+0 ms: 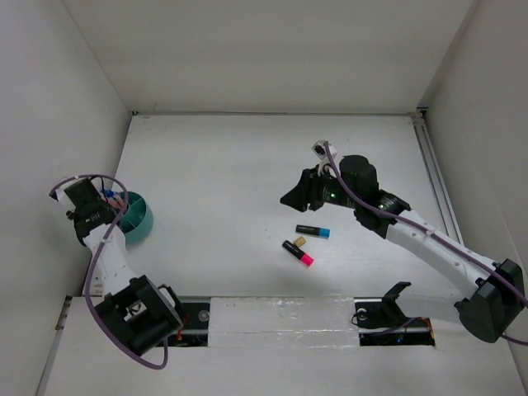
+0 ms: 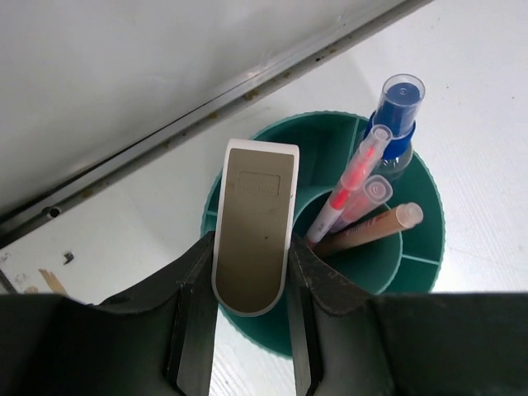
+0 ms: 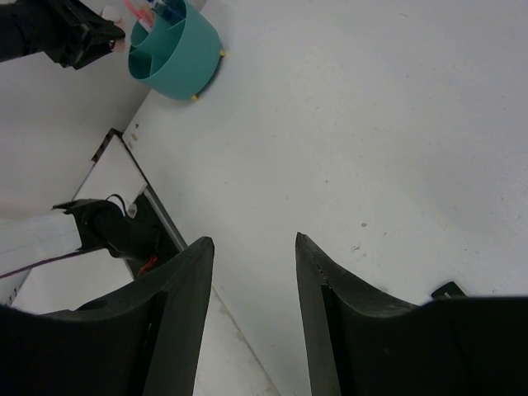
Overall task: Sort the stationery into containers
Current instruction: Move the storage box to the corner of the board.
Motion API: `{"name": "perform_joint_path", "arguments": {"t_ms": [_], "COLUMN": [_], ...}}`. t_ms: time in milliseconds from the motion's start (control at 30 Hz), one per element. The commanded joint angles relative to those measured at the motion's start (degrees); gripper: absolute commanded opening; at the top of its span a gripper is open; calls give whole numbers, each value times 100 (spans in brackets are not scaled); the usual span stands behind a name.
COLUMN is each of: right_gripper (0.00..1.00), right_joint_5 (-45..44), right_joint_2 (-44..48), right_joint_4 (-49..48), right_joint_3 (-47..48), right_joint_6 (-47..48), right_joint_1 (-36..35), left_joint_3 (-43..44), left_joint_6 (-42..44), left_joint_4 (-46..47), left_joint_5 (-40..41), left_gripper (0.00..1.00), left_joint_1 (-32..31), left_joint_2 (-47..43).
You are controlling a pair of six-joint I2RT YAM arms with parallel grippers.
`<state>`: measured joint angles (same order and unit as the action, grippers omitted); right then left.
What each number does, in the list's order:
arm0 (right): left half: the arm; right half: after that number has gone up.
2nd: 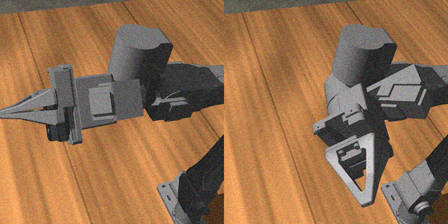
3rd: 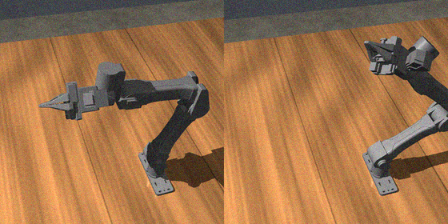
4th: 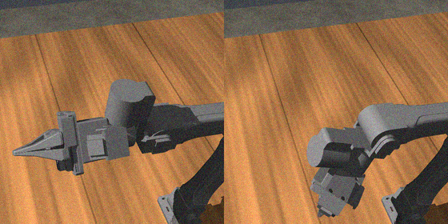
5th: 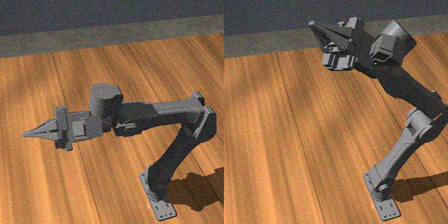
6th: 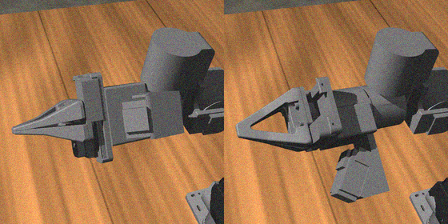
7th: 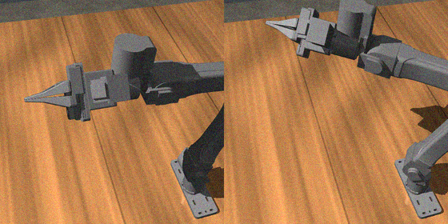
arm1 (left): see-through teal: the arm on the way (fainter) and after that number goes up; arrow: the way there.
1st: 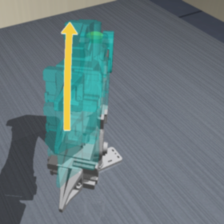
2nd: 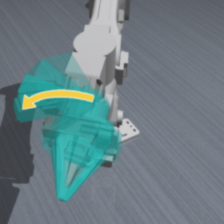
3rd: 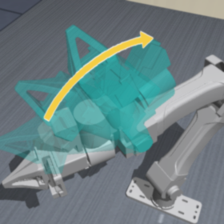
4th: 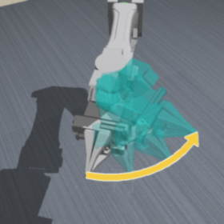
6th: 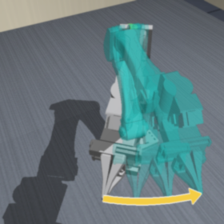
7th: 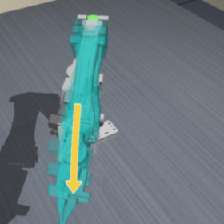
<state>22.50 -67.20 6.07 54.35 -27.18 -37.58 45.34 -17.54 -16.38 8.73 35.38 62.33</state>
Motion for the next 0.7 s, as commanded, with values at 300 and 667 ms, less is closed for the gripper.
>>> {"name": "perform_joint_path", "arguments": {"t_ms": [300,667], "right_gripper": [50,50], "right_joint_5": [132,79], "right_joint_2": [-206,-338], "right_joint_4": [-334,-334], "right_joint_3": [76,129], "right_joint_6": [90,143], "right_joint_1": [-47,-47], "left_joint_3": [19,-7], "left_joint_6": [-504,-1673], "left_joint_4": [-225,-796], "left_joint_5": [313,-213], "left_gripper": [0,0], "left_joint_1": [-101,-154], "left_joint_2": [-923,-1732]}}
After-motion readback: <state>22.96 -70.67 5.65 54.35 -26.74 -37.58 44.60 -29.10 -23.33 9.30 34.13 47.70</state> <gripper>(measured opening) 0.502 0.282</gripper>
